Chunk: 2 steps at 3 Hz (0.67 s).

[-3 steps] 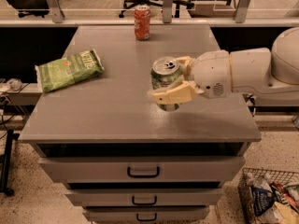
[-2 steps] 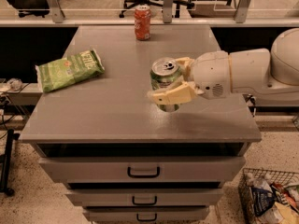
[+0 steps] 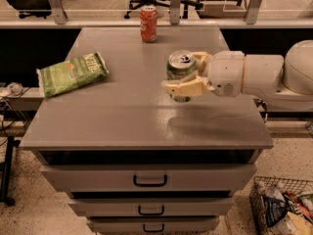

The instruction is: Move green can near coke can

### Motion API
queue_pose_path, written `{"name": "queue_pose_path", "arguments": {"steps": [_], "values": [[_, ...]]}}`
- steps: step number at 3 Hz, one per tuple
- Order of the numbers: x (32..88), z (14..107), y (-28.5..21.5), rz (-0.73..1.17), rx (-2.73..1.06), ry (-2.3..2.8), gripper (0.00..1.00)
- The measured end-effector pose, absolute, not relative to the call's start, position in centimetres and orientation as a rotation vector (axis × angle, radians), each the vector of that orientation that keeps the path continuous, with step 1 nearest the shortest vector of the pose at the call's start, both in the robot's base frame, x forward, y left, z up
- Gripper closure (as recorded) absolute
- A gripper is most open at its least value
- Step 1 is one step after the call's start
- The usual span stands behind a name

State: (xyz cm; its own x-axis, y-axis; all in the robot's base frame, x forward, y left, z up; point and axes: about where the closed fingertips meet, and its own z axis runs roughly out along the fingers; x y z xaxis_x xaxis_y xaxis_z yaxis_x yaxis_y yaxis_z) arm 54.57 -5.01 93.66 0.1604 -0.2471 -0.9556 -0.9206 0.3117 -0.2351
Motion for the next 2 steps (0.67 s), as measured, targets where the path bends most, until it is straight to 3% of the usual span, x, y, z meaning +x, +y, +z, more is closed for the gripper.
{"name": "queue_pose_path", "arguments": {"steps": [2], "values": [[65.5, 93.8, -10.3, 0.582, -1.153, 1.311, 1.00]]}}
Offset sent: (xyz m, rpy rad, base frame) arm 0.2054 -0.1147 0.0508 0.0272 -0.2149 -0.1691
